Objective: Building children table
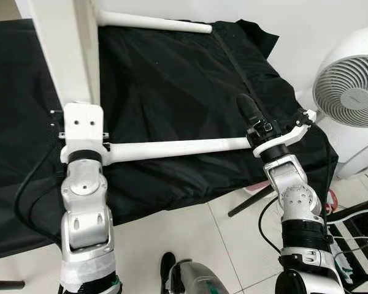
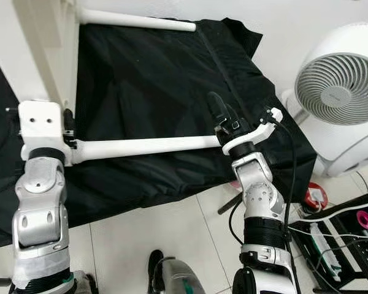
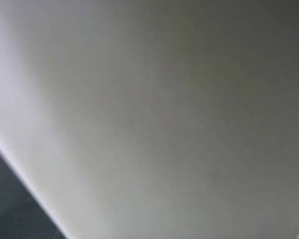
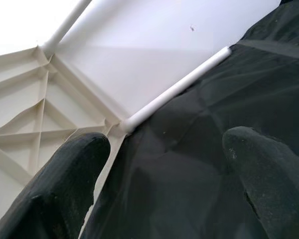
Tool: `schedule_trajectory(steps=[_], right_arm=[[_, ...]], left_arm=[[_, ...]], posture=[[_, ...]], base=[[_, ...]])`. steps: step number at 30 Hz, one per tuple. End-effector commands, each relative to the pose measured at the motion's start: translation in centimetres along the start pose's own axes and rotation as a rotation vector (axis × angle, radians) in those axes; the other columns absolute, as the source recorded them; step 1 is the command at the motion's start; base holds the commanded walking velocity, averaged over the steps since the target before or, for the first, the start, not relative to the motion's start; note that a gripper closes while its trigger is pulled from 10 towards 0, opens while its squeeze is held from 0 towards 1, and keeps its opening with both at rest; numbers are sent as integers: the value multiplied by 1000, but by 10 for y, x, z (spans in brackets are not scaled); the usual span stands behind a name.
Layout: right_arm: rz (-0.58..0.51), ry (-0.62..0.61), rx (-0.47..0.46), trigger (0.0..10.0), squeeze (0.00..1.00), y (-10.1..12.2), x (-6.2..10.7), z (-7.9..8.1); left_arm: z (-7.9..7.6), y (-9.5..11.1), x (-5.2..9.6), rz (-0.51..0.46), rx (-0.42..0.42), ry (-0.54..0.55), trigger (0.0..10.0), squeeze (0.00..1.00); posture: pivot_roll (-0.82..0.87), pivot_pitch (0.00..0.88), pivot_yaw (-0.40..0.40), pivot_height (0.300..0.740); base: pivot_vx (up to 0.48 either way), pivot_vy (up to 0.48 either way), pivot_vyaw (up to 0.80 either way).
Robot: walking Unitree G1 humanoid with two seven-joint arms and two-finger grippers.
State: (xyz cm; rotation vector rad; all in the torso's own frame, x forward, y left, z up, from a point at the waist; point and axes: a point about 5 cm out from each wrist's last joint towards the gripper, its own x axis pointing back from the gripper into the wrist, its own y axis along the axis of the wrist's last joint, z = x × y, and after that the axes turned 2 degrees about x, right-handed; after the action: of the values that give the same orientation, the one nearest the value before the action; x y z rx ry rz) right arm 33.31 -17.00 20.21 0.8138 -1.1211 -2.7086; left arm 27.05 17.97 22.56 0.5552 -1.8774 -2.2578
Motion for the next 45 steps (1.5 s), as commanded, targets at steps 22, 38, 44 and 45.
schedule_trajectory(steps=[22, 38, 44, 45], right_arm=[[0, -13, 27, 10000, 0, 3, 2, -7], [3, -20, 31, 10000, 0, 2, 3, -10], [3, -22, 34, 10000, 0, 2, 3, -11], [4, -22, 34, 10000, 0, 2, 3, -11]], left_arm=[[52, 3, 12, -57, -115, 348, 10000, 0], [39, 0, 13, -85, -126, 208, 10000, 945], [29, 3, 14, -119, -96, 122, 10000, 0], [26, 5, 14, -132, -88, 97, 10000, 0]], posture=[[37, 143, -138, 740], [40, 146, -132, 740], [41, 149, -133, 740], [42, 148, -131, 740]], base=[[0, 0, 0], [0, 0, 0], [0, 0, 0], [0, 0, 0]])
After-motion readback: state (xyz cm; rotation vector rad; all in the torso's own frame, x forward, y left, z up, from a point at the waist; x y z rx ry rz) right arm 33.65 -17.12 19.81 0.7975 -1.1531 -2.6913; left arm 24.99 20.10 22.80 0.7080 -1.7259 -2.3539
